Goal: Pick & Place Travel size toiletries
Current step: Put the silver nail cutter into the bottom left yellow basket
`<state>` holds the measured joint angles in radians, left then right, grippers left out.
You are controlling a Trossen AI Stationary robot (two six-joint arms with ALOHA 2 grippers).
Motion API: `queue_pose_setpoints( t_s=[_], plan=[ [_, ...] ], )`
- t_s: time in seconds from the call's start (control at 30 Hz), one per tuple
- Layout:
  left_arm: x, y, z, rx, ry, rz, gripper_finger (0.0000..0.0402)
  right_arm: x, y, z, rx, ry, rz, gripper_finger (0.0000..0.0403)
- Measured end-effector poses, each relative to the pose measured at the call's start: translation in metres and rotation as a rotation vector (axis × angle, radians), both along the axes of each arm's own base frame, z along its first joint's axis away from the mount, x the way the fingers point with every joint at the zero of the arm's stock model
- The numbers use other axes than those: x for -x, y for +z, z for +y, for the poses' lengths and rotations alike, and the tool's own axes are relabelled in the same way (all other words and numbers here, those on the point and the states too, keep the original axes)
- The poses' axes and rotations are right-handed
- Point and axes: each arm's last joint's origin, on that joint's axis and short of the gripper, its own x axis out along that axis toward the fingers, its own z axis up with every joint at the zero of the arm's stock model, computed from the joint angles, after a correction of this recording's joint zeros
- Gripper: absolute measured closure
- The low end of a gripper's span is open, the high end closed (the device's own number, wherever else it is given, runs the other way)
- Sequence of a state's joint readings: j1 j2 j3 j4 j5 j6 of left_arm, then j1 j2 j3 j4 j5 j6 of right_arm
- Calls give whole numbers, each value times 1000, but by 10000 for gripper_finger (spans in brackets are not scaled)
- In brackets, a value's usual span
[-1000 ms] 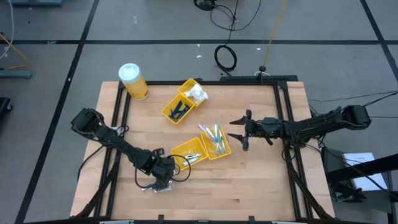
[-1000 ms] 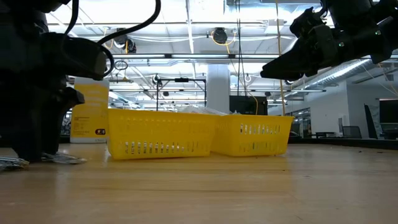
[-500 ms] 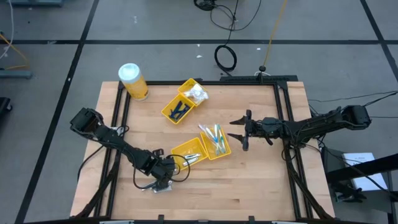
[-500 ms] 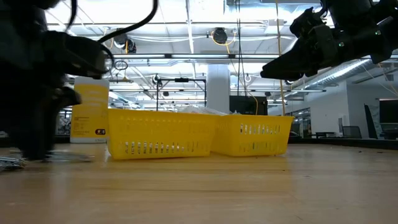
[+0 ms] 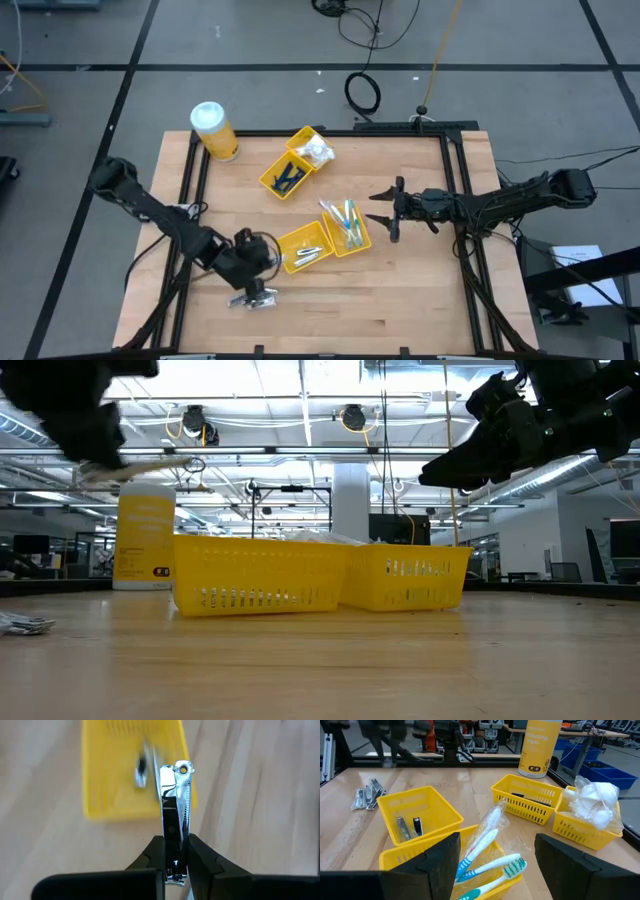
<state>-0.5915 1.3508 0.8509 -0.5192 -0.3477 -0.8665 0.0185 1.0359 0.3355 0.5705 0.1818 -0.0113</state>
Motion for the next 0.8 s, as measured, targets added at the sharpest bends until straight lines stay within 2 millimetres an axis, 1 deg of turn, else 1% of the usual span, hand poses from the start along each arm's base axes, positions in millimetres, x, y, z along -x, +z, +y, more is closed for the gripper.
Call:
queue_pose_setpoints(
  t_s=[0.07, 0.2, 0.3, 0.47, 0.63, 0.8],
  plan=[
    [-6, 7, 6, 0, 39, -70, 367, 0, 0, 0, 0, 0, 0, 161],
    [-23, 13, 21, 14, 53, -109, 367, 0, 0, 0, 0, -2, 0, 161],
    [-42, 15, 33, 42, 42, -77, 367, 0, 0, 0, -1, -2, 0, 161],
    [-73, 14, 52, 32, -6, -9, 367, 0, 0, 0, -7, -5, -1, 161],
    [-92, -9, 73, 42, 40, 155, 367, 0, 0, 0, -7, -5, -1, 161],
    [-103, -32, 85, 81, 84, 236, 366, 0, 0, 0, -6, -5, 4, 161]
  ],
)
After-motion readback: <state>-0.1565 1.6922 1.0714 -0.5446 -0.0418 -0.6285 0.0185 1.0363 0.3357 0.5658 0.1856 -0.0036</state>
